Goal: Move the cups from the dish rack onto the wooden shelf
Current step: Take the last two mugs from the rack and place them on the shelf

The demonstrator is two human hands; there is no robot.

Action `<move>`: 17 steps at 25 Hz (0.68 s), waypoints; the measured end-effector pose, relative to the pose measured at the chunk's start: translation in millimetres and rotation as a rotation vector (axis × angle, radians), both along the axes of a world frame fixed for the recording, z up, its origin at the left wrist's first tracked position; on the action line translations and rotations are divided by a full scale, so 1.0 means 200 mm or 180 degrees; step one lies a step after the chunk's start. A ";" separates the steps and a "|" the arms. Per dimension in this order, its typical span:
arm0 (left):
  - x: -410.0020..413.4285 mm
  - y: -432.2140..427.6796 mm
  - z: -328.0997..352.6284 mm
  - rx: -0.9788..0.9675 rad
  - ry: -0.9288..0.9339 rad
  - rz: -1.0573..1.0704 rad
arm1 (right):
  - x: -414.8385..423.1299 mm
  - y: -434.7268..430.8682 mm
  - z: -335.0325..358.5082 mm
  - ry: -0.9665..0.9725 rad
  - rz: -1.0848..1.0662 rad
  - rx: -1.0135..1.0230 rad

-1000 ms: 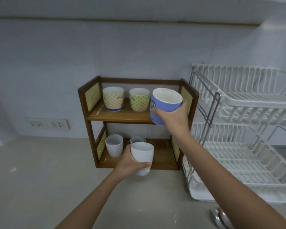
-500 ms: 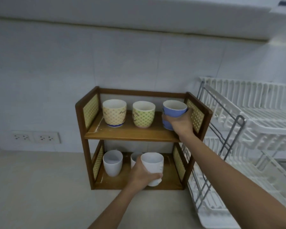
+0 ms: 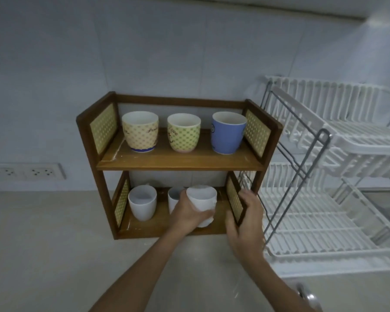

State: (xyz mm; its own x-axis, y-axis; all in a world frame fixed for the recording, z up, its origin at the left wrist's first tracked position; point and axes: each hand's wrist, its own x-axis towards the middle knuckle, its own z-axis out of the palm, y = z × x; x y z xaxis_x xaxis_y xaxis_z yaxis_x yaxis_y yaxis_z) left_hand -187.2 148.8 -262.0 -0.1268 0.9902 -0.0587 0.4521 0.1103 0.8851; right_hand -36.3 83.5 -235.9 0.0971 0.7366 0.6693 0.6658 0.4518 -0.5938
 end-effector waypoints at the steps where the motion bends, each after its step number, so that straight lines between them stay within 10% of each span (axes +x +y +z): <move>1: 0.02 0.01 -0.01 0.0014 0.0072 0.0019 | 0.04 -0.12 -0.17 -0.0351 0.0061 -0.0410; 6: 0.19 0.05 -0.06 0.0137 -0.0003 0.0357 | 0.18 -0.34 -0.66 -0.2028 0.0313 -0.1972; 17: 0.33 0.22 -0.25 0.0241 0.0111 0.0633 | 0.20 -0.33 -0.74 -0.1973 0.0166 -0.2115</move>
State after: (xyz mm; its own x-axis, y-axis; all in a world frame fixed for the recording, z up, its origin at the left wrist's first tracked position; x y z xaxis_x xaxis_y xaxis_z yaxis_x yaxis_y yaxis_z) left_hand -120.9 192.6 -312.7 -0.3207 0.9469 0.0227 0.4584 0.1342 0.8786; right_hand 4.0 17.7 -383.3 -0.1829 0.9828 0.0265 0.9410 0.1828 -0.2849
